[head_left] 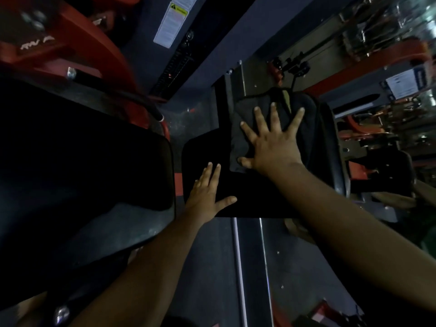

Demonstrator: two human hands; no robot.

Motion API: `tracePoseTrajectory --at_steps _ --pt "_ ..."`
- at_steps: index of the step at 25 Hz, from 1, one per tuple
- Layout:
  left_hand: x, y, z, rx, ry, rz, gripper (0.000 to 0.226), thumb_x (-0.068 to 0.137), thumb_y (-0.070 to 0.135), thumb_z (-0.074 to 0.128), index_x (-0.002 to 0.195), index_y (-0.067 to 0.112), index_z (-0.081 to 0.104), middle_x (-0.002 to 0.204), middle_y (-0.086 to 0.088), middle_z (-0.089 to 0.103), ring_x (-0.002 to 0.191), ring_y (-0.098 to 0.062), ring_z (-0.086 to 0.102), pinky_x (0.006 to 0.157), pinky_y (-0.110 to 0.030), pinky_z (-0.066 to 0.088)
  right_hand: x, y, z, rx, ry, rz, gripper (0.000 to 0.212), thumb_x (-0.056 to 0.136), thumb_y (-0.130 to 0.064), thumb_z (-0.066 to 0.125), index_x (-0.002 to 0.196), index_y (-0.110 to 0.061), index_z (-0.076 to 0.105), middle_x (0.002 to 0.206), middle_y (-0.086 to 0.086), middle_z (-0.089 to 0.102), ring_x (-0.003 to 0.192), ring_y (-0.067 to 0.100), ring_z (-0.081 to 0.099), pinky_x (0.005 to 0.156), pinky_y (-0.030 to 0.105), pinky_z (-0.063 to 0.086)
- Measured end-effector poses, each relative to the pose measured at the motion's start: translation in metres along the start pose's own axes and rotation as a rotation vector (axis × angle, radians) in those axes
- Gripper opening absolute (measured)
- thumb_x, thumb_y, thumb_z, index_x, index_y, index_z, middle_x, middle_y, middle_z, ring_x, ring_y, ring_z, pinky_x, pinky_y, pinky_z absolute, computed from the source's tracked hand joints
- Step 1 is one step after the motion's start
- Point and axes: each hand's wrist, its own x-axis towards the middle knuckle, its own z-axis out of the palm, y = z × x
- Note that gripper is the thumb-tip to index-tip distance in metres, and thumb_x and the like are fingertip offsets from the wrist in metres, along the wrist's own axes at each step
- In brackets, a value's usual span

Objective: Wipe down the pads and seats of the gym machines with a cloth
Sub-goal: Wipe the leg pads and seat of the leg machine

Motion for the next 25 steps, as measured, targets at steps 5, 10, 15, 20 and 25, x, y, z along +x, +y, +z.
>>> tracePoseTrajectory --at_steps 5,10,15,20,25 --pt "-0.030 -0.030 0.002 0.048 -0.122 -0.157 0.097 0.092 0.067 0.053 0.159 0.037 -0.009 0.169 0.002 -0.014 0.156 -0.025 0.005 0.123 -0.052 0.021 -0.121 -0.032 0.043 -0.001 -0.066 -0.110 0.092 0.089 -0.079 0.027 0.160 -0.033 -0.008 0.165 0.010 -0.025 0.149 0.043 -0.025 0.100 0.085 -0.003" --pt "-0.024 -0.047 0.005 0.150 -0.101 -0.115 0.097 0.091 0.070 0.050 0.160 0.036 -0.010 0.169 0.001 -0.013 0.156 -0.026 0.007 0.122 -0.052 0.022 -0.055 -0.043 0.035 0.007 -0.013 -0.101 0.095 0.083 -0.086 0.025 0.158 -0.039 -0.008 0.167 0.007 -0.023 0.149 0.043 -0.026 0.094 0.089 -0.008" --pt "-0.019 -0.079 0.014 0.273 -0.089 -0.027 0.095 0.092 0.073 0.041 0.159 0.033 -0.014 0.169 0.001 -0.016 0.157 -0.025 0.000 0.123 -0.051 0.016 0.052 -0.083 0.017 -0.073 -0.024 -0.093 0.098 0.082 -0.088 0.026 0.159 -0.038 -0.006 0.167 0.009 -0.020 0.149 0.047 -0.021 0.093 0.089 -0.005" --pt "-0.037 -0.112 0.001 0.455 -0.223 -0.009 0.098 0.092 0.075 0.040 0.156 0.034 -0.021 0.169 -0.001 -0.017 0.157 -0.023 -0.006 0.123 -0.056 0.005 -0.005 -0.105 0.044 -0.063 0.018 -0.180 0.091 0.087 -0.082 0.022 0.161 -0.033 -0.001 0.168 0.011 -0.016 0.149 0.045 -0.022 0.098 0.086 -0.003" --pt "-0.056 -0.135 -0.019 0.650 -0.316 -0.041 0.097 0.092 0.076 0.036 0.157 0.031 -0.020 0.169 -0.004 -0.013 0.156 -0.025 -0.009 0.122 -0.062 0.000 -0.055 -0.123 0.068 -0.077 -0.050 -0.245 0.093 0.087 -0.083 0.024 0.161 -0.033 -0.003 0.167 0.012 -0.019 0.148 0.047 -0.024 0.097 0.088 -0.001"
